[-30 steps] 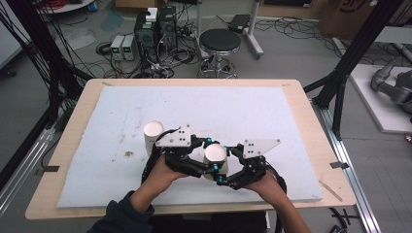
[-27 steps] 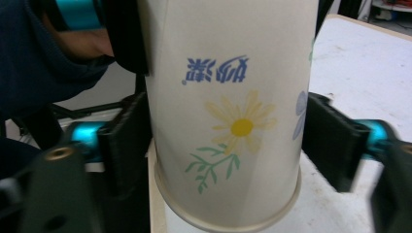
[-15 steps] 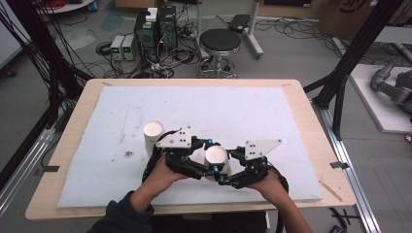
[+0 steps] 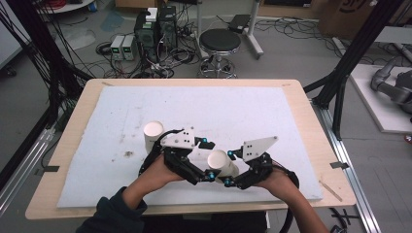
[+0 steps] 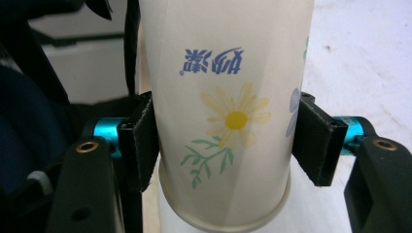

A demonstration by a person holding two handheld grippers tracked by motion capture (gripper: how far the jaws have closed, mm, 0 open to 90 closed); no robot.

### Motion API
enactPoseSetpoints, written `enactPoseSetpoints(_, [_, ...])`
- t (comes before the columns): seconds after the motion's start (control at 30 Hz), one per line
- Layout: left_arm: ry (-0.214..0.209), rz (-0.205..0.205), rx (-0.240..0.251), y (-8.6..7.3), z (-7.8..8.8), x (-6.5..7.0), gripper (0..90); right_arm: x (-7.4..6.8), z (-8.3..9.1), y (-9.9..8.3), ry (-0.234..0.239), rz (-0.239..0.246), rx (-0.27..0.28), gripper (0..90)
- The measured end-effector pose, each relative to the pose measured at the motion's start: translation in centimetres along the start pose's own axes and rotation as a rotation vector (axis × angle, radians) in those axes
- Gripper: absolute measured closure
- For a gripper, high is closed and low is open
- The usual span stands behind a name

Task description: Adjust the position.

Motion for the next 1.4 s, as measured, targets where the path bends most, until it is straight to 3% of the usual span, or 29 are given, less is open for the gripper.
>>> enactPoseSetpoints(0.17, [-0.006,-0.020,-0.064,-0.1,-0.3,0.0,14.7,0.2,0.1,0.2,0.012,0.033,-0.074,34.6])
enactPoseSetpoints(0.47, [-0.008,-0.043,-0.164,-0.4,-0.7,0.0,15.9,0.2,-0.1,0.3,0.033,0.061,-0.134,34.5])
enactPoseSetpoints(0.57, [-0.010,-0.043,-0.190,-0.5,-0.9,-0.1,16.4,0.2,-0.1,0.3,0.046,0.078,-0.178,34.5])
enactPoseSetpoints(0.9, [-0.008,-0.051,-0.250,-0.8,-1.5,-0.1,19.8,-0.1,-0.4,0.8,0.070,0.126,-0.313,34.4])
enactPoseSetpoints(1.23, [-0.044,-0.060,-0.274,-1.3,-1.9,0.0,33.9,-0.2,-0.5,0.5,0.077,0.125,-0.348,34.2])
enactPoseSetpoints(1.4, [-0.039,-0.079,-0.294,-1.6,-2.0,0.0,36.2,-0.3,-0.5,0.3,0.090,0.127,-0.379,34.4])
Point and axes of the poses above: each handheld gripper's, and its own axes: z roughly backward along the jaws, y roughly out of its top, x roughly to its right, the point moved 7 cm from there along -z, roughly forward along the jaws, and after that the axes turned 8 degrees about z, right-handed, at the moved point
